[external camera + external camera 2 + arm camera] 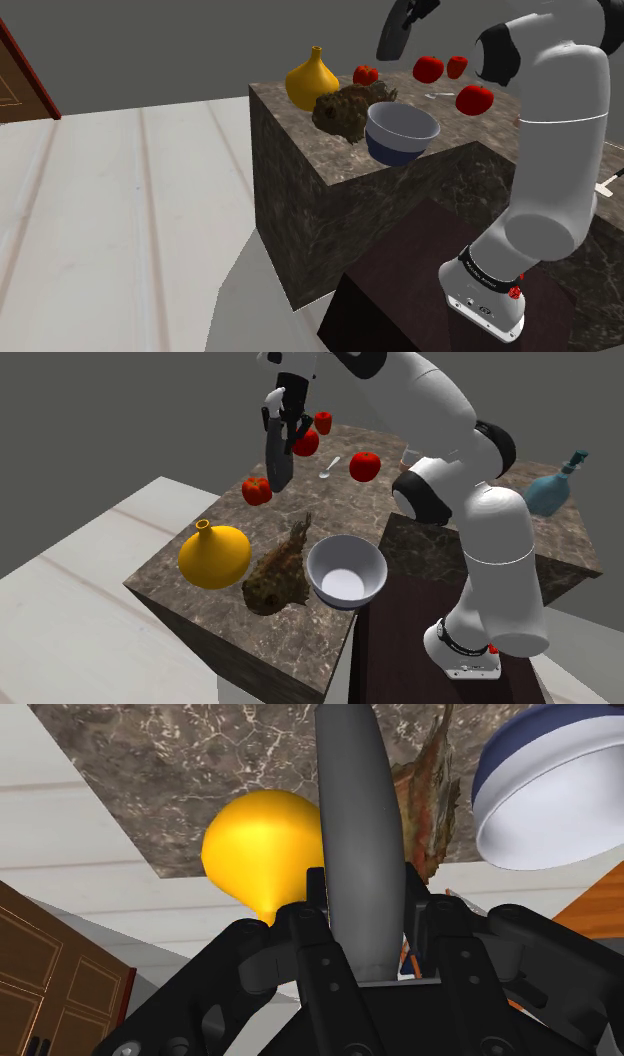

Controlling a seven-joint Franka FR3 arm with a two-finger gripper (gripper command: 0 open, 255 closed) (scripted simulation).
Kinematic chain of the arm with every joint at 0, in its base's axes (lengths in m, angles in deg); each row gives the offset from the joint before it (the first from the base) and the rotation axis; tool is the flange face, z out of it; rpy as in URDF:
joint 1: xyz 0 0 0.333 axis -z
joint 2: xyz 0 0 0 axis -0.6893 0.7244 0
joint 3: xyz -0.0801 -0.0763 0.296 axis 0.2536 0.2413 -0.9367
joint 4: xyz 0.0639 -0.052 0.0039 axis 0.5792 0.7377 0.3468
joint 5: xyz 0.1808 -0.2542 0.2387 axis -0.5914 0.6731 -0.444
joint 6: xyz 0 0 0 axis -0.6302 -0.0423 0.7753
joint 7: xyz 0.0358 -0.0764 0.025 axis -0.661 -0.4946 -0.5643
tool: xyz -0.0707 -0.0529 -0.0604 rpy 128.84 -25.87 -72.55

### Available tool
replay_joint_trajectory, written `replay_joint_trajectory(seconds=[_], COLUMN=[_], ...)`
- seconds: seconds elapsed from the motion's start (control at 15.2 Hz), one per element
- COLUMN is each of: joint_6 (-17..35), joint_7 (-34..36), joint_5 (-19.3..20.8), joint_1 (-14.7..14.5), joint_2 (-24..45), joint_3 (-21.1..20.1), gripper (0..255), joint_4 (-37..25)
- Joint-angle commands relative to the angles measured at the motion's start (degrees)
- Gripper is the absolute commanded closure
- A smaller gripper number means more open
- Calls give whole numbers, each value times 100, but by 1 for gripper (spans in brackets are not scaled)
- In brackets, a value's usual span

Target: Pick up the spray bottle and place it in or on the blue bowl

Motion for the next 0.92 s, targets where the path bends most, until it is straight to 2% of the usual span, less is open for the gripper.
replay_joint_trajectory(seconds=[0.0,0.07,0.13,0.26,0.46,0.59,0.66,0.73,0.86], joint_6=[-255,-374,-422,59,796,1417,1760,2045,2371], joint_7=[235,363,421,37,94,526,900,1292,1813], joint_5=[-273,-418,-480,376,1482,2417,2994,3517,4084], joint_1=[390,601,695,-642,-2296,-3414,-3863,-4075,-3856], joint_2=[177,272,314,-518,-1689,-2741,-3408,-4038,-4855], joint_3=[-154,-243,-286,274,813,970,842,539,-265], gripper=[255,255,255,255,255,255,255,255,255], joint_4=[-567,-864,-994,541,2037,2867,3255,3613,4226])
